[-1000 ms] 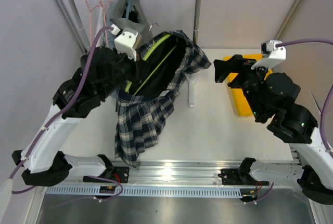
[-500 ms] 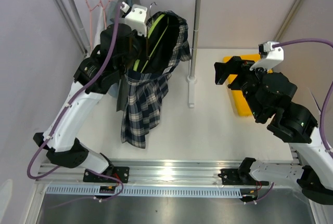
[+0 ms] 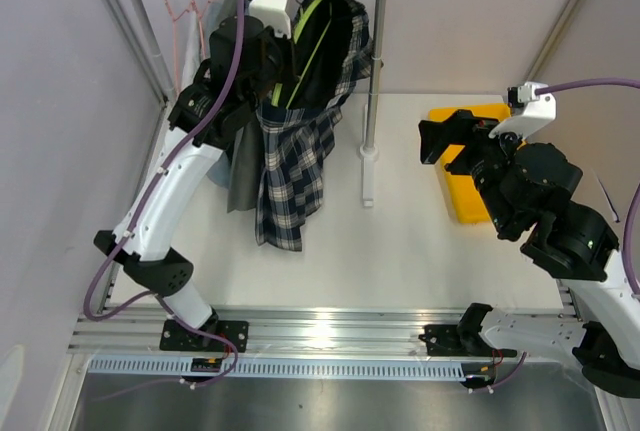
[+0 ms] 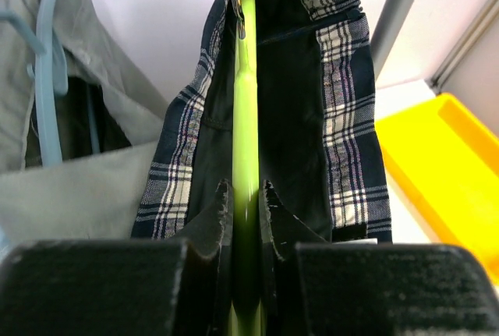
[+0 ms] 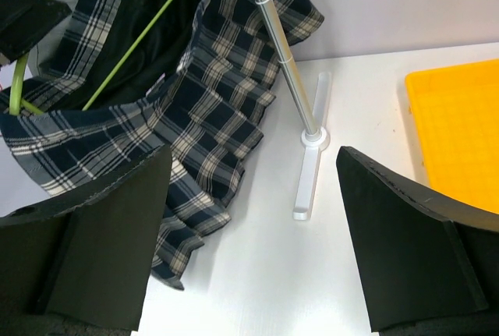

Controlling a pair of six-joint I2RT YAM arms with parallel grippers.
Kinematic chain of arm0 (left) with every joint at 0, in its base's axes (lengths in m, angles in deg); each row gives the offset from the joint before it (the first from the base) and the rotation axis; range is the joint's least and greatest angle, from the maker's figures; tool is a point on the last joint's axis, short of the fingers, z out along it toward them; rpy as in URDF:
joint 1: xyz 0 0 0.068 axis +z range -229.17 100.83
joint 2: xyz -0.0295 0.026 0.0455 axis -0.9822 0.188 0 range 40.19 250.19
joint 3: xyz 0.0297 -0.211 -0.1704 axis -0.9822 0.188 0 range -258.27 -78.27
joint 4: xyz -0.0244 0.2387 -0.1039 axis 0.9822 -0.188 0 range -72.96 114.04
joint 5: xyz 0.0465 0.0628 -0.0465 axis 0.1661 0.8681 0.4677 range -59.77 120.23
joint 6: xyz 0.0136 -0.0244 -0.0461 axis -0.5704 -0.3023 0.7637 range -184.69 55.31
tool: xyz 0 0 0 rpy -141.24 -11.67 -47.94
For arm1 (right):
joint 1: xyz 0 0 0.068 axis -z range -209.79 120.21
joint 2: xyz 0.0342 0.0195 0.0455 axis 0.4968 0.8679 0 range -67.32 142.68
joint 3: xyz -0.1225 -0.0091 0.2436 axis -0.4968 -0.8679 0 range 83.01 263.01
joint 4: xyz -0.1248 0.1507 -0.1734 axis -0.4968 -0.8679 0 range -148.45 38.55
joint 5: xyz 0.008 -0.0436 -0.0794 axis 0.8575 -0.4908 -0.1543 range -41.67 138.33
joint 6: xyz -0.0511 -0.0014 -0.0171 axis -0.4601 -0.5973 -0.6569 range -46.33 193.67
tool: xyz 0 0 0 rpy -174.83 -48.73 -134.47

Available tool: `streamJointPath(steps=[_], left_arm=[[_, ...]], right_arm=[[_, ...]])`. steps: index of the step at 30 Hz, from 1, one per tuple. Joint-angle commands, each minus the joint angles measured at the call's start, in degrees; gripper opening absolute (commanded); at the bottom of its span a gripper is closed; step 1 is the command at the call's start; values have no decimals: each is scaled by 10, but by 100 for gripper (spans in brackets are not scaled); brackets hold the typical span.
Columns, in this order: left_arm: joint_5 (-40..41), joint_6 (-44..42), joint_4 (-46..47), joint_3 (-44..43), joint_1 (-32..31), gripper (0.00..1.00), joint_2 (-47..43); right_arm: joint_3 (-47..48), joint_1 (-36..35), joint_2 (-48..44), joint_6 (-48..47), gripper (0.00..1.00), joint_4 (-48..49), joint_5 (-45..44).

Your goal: Place the skirt on the hanger

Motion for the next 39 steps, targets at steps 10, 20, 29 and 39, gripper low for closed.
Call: streamJointPath(steps=[10, 20, 29, 39], left_arm=[[7, 23, 124, -127, 11, 0, 76], [-6, 49, 136, -58, 13, 0, 68], [-40, 28, 146, -18, 13, 42, 18], [-101, 21, 110, 21, 13, 78, -85]], right_arm=[[-15, 8, -11, -3, 91, 20, 4], [-37, 14, -21, 6, 92, 22, 15], [-60, 18, -31, 8, 93, 31, 27], [-110, 35, -37, 20, 97, 25, 91]])
